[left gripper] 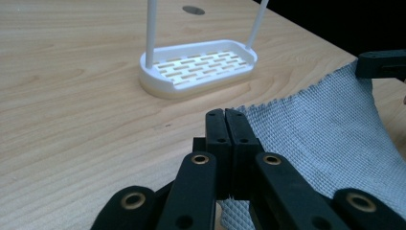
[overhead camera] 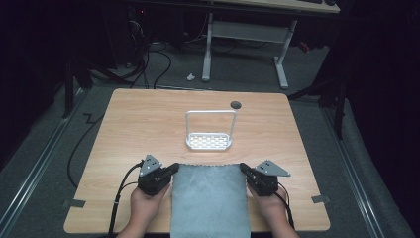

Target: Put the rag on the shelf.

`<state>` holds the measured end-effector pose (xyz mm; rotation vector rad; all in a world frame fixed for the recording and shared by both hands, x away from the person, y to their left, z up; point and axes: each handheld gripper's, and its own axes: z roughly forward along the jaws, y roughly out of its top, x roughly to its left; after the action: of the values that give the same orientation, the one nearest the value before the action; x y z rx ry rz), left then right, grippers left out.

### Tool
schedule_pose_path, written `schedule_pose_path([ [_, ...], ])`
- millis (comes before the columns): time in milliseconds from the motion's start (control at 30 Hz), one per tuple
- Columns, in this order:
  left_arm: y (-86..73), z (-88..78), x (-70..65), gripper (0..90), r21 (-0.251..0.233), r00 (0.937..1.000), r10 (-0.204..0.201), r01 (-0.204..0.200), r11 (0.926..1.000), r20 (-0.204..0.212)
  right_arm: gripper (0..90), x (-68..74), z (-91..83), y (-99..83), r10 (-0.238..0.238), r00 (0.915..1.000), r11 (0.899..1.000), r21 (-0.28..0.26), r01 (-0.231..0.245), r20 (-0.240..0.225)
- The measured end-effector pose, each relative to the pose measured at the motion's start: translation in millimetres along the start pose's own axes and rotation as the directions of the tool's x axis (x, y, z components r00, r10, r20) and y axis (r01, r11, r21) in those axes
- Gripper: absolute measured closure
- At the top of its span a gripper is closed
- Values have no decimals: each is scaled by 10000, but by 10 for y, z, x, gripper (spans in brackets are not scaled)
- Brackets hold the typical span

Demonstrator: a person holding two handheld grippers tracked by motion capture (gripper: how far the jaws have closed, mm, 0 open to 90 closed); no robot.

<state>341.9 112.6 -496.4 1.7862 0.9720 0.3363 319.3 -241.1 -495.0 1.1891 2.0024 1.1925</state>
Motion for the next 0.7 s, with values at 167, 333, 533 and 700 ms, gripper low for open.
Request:
schedule_pose_path([
  [167,48,-23,12,892,-256,9999,-139,138,9996,-22,900,9,-32,65,-46,10000,9995,-321,48,57],
  [333,153,-112,-29,893,-631,10000,-8,7,9980,-31,899,2,-96,150,-106,9998,9972,-741,118,169],
  [533,361,-273,-124,892,-1340,9995,295,-312,9905,-147,900,-2,-263,328,-257,9991,9877,-1536,305,331],
  [700,509,-357,-208,892,-1673,9978,642,-664,9837,-183,900,-11,-411,524,-341,9987,9755,-2161,417,387],
])
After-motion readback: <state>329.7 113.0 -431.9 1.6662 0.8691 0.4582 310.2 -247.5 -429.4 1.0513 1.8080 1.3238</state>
